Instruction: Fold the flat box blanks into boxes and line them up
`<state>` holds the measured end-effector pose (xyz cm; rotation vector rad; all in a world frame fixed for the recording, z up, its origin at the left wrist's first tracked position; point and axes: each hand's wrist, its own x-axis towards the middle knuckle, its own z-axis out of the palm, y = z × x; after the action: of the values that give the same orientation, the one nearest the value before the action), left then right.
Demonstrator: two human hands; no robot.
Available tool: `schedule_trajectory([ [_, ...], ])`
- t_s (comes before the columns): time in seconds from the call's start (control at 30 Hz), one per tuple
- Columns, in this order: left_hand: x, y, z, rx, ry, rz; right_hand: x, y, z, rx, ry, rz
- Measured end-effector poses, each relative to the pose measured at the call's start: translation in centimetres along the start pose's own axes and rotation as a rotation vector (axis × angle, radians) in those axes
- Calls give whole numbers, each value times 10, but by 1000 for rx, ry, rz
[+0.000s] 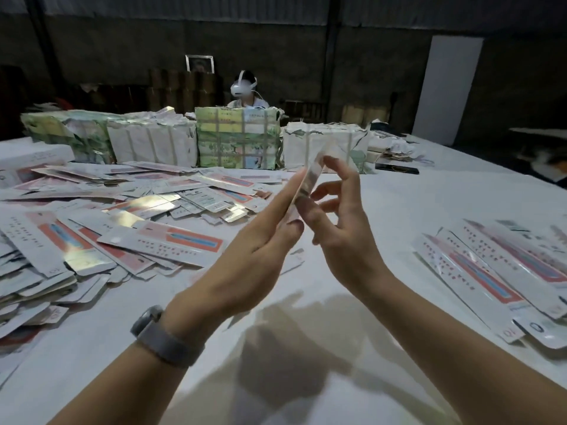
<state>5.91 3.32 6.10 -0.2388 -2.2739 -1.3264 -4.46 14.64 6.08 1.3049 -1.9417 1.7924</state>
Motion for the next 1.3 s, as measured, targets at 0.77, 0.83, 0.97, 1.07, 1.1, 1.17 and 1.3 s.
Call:
schedule_trajectory([
  [0.77,-3,-14,32,-283,100,23,-7,-3,0,366,-1,290],
  [0.83,-3,-13,28,-339,115,33,-9,-4,2,198,9,237],
  [0.97,-2,-12,15,-440,180,-22,-15,-5,7,172,-55,126],
  [1.07,0,-10,15,-447,186,20,-16,-9,7,313,-94,112],
  [1.1,0,-9,15,-469,172,33,-16,-10,6,367,-111,119],
  [1.17,-1,-10,13,-494,159,37,-16,-10,2,413,-139,132],
  [1.3,-3,-10,13,-525,184,8,-13,-9,-4,364,-136,178],
])
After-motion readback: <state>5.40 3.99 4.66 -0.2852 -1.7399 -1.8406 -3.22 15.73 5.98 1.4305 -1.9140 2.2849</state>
